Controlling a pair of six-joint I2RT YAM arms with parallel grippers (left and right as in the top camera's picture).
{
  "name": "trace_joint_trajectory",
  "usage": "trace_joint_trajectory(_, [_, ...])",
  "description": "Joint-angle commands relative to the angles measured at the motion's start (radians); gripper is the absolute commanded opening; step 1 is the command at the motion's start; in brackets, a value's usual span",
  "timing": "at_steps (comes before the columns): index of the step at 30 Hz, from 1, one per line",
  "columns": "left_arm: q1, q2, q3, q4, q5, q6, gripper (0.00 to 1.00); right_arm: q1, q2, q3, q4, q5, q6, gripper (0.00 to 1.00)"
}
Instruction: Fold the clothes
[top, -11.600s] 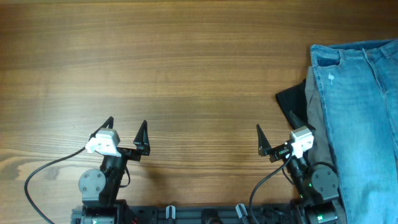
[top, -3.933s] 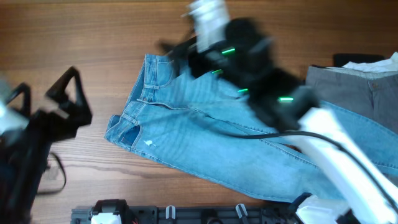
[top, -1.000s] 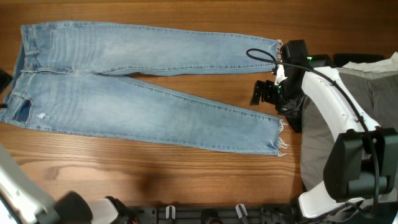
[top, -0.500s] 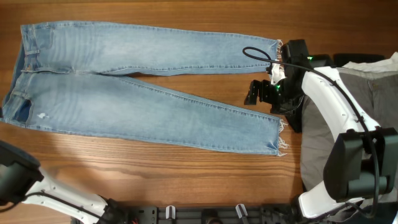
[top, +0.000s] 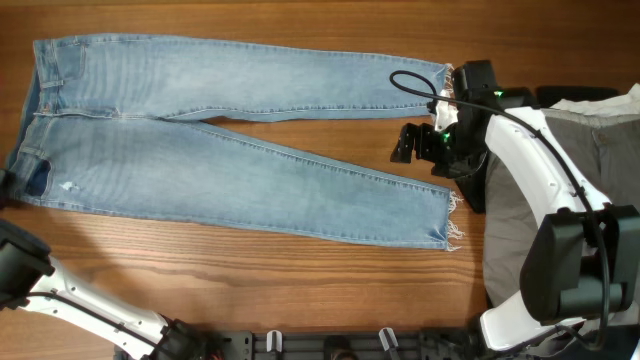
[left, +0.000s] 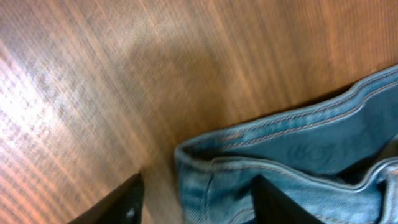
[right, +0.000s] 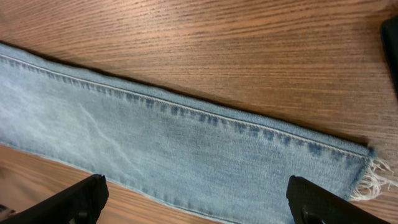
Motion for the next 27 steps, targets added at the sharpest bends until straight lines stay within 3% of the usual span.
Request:
trace_joint_trajectory(1, [-0.002,0.024,-0.067,0.047,0.021,0.016,0.43,0.001,0.005,-0.005,0.006,-0.019,0.007,0.97])
trace_joint_trajectory(3, [-0.001,0.026,-0.108,0.051,0.019,0.016,0.13,0.001,0.005,-0.005,0.008,-0.019,0.008,0.97])
trace_joint_trajectory(4, [0.001,0.026,-0.116,0.045,0.020,0.016,0.04,0.001,0.005,-0.005,0.008,-0.014,0.011,0.97])
trace_joint_trajectory(9, [0.020,-0.034,-0.116,-0.014,0.018,-0.016,0.04,-0.012,0.006,-0.006,-0.084,0.255,0.291,0.96])
trace_joint_trajectory(14, [0.061,-0.156,-0.116,-0.064,0.018,-0.086,0.04,-0.115,0.006,-0.041,-0.162,0.253,0.294,0.86])
trace_joint_trajectory(19, [0.063,-0.201,-0.116,-0.118,-0.008,-0.104,0.04,-0.145,0.007,-0.195,-0.104,0.252,0.278,0.58])
trace_joint_trajectory(27, [0.075,-0.202,-0.116,-0.138,0.020,-0.123,0.04,-0.163,0.008,-0.398,0.049,0.268,0.375,0.47])
